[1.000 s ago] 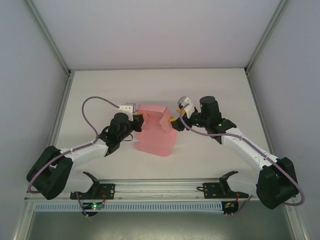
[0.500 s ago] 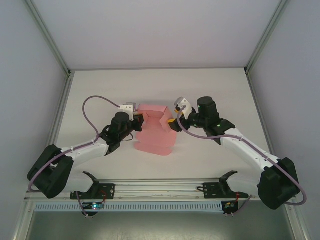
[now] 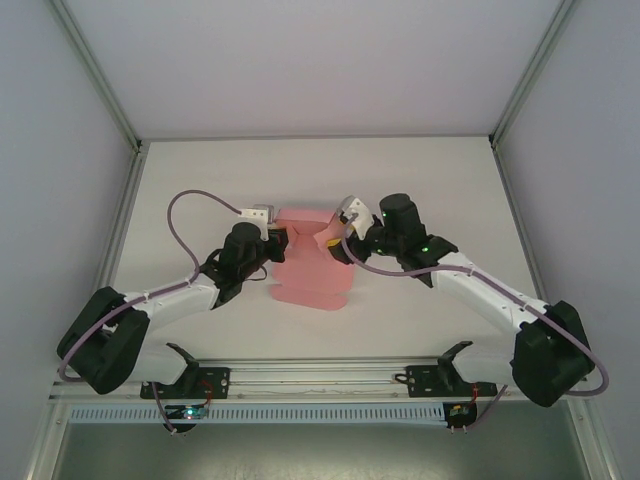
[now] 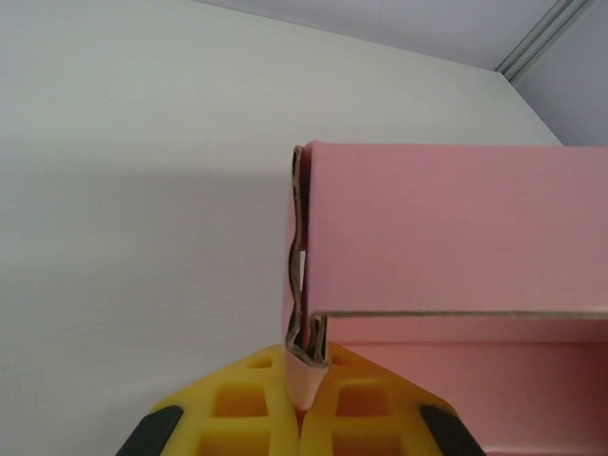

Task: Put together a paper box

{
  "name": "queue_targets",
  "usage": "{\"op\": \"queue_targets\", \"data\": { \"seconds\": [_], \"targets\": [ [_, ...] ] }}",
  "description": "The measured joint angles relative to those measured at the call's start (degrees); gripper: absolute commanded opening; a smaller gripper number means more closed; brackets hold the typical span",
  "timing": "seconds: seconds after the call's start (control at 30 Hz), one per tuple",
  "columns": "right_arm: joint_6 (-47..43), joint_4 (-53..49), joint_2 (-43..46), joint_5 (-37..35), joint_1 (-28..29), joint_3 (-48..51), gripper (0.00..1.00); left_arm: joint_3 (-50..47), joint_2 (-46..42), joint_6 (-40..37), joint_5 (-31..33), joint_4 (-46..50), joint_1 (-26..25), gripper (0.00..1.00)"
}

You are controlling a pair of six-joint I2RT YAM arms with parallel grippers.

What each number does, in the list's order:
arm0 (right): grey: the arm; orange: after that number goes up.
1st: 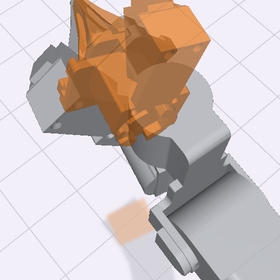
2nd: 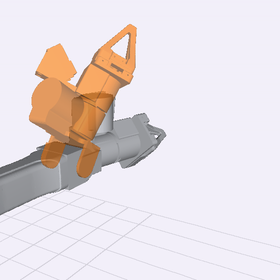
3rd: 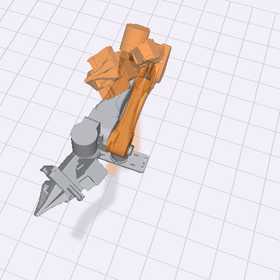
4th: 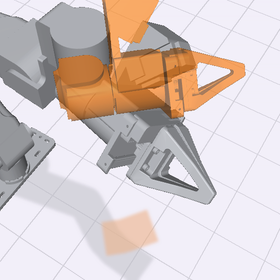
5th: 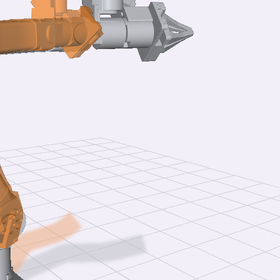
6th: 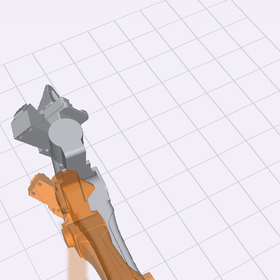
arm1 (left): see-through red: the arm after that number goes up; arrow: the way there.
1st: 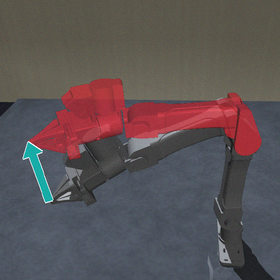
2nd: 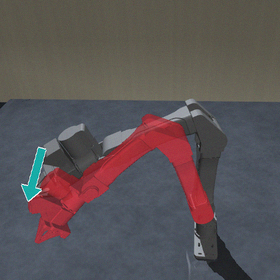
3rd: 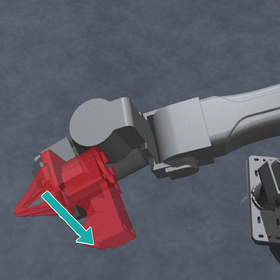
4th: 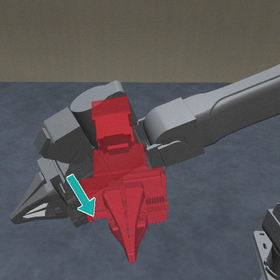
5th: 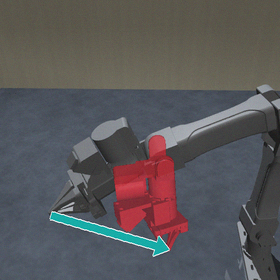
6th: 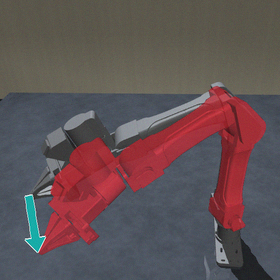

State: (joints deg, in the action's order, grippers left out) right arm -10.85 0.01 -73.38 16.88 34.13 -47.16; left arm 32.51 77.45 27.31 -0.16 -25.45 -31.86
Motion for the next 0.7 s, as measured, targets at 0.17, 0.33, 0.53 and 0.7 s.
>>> {"op": "queue_targets", "data": {
  "seconds": [0.17,0.33,0.53,0.7],
  "targets": [
    [1.95,3.39,-1.38,-12.72,4.07,0.00,0.18,0.26,0.22,0.61,0.63,0.68,0.00,0.00],
    [3.50,7.17,-3.02,-26.23,6.62,0.00,0.06,1.60,0.63,2.08,2.25,2.27,-0.07,0.00],
    [5.14,11.04,-8.02,-41.44,10.34,-1.25,0.00,6.47,2.86,4.76,6.91,8.41,-1.46,0.00],
    [6.84,13.62,-12.35,-52.13,11.91,-3.13,0.00,9.99,4.46,8.90,10.80,12.94,-2.73,0.00]
  ]
}}
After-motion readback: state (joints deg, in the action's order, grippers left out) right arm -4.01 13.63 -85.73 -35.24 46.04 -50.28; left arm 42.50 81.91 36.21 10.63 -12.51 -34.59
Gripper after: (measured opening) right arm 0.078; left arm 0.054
